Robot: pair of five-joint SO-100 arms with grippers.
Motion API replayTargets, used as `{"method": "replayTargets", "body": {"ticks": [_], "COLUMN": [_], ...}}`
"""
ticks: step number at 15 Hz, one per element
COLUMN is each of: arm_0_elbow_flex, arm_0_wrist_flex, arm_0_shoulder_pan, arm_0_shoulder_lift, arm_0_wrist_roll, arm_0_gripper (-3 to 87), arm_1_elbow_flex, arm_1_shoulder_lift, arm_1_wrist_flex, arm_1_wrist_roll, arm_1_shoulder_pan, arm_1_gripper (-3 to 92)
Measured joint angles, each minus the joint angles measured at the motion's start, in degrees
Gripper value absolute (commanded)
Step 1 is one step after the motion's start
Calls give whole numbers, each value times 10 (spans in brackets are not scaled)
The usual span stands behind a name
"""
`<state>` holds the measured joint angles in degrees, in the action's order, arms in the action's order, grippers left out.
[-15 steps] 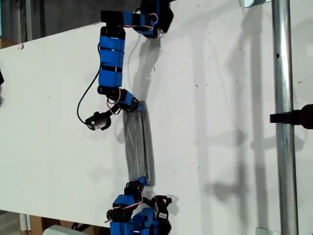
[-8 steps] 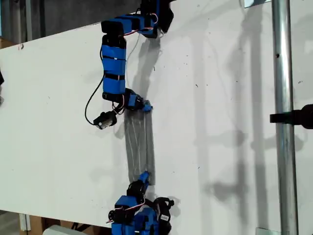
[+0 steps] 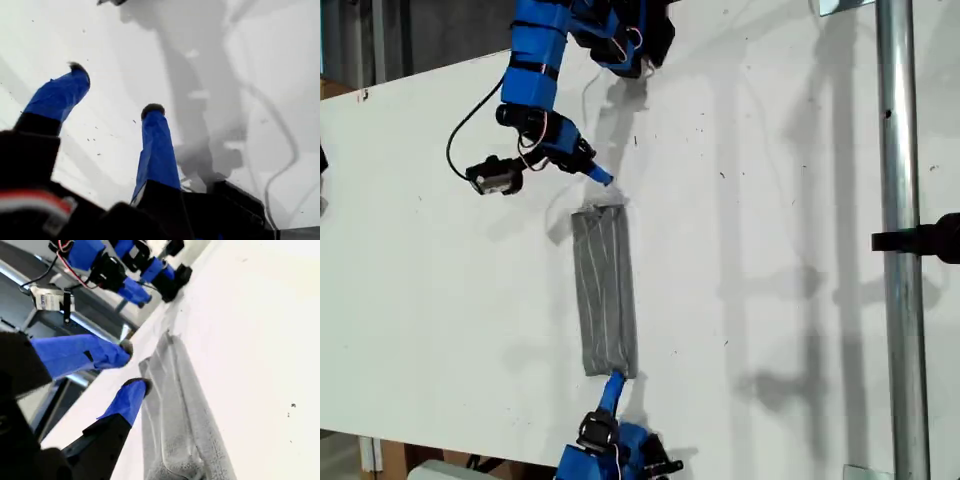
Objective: Grasp corners of a towel and fold twice.
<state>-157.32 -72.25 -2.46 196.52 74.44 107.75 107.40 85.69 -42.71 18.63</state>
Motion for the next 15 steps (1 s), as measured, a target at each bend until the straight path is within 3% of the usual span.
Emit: {"method": "replayTargets", "body": {"ticks": [3,4,8,11,15], "arm_0_elbow_flex": [-95,-117,-120,-113,-105], "arm_0_wrist_flex": [48,70,108,135,139], "arm_0_shoulder_pan": [10,19,72,110,117], "arm_0_shoulder_lift": [24,25,25,25,25], "arm_0_wrist_roll": [-23,-31,-122,-175,-181], "arm_0_gripper": [-27,-27,-27,-27,-27], "arm_1_elbow_flex": [154,197,309,303,153], "arm_1_shoulder_lift": [65,98,170,36,-192], "arm_1_wrist_flex": [-106,-167,-379,-514,-537], "arm_1_wrist_roll": [-49,-57,-102,-156,-200], "arm_1_shoulder_pan": [40,45,74,75,47], "arm_1_gripper": [394,415,421,421,421]}}
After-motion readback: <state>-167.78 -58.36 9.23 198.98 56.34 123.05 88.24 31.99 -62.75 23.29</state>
